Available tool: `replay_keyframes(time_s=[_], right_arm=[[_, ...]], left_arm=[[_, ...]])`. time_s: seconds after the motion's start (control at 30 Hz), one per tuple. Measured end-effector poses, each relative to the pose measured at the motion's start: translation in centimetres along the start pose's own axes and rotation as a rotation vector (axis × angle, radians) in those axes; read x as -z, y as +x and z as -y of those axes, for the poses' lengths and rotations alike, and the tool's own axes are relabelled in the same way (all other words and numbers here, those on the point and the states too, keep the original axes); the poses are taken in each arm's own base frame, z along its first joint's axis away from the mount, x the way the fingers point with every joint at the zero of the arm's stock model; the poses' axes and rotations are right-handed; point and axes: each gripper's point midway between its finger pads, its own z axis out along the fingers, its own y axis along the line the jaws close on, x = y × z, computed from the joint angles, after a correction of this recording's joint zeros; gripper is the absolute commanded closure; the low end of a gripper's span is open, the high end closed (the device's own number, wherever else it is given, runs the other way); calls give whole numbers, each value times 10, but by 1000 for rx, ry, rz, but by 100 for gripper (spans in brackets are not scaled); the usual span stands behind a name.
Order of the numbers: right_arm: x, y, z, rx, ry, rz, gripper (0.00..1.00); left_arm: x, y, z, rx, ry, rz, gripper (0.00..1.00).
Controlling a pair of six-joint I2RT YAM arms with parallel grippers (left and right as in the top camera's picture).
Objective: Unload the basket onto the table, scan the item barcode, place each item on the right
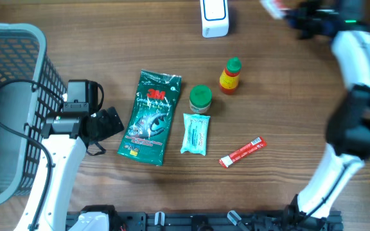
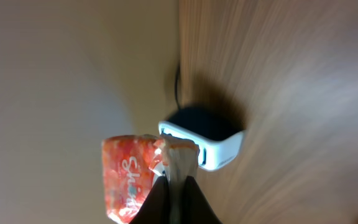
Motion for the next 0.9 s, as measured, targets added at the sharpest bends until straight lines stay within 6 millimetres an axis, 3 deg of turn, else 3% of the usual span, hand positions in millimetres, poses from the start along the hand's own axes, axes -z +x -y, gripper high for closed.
replay_keyframes(time_s=[0.1, 0.17, 0.23, 0.33, 0.4, 0.43, 0.5, 0.57, 0.67, 0.77, 0.9], right_arm=[[93, -67, 9, -23, 37, 215, 95], [164, -129, 52, -115, 144, 425, 95], [211, -169, 95, -200, 246, 578, 95], [292, -220, 155, -279, 397, 839, 95], [335, -236, 186, -312, 494, 965, 95], [343, -239, 195, -328, 516, 988, 91], [355, -240, 226, -388, 574, 1018, 68], [362, -245, 237, -407, 578, 1042, 50], [373, -250, 243, -423, 575, 1075, 33], [373, -252, 242, -406, 546, 1042, 29], [354, -255, 213, -332, 321, 874, 29]], left_arm=[[0, 0, 0, 0, 0, 0, 0], [0, 0, 0, 0, 0, 0, 0], [0, 0, 0, 0, 0, 0, 0], [0, 0, 0, 0, 0, 0, 0], [0, 0, 0, 0, 0, 0, 0], [0, 0, 0, 0, 0, 0, 0], [0, 0, 0, 0, 0, 0, 0], [0, 0, 0, 0, 0, 0, 0], [0, 0, 0, 0, 0, 0, 0], [0, 0, 0, 0, 0, 0, 0], [0, 0, 0, 0, 0, 0, 0]])
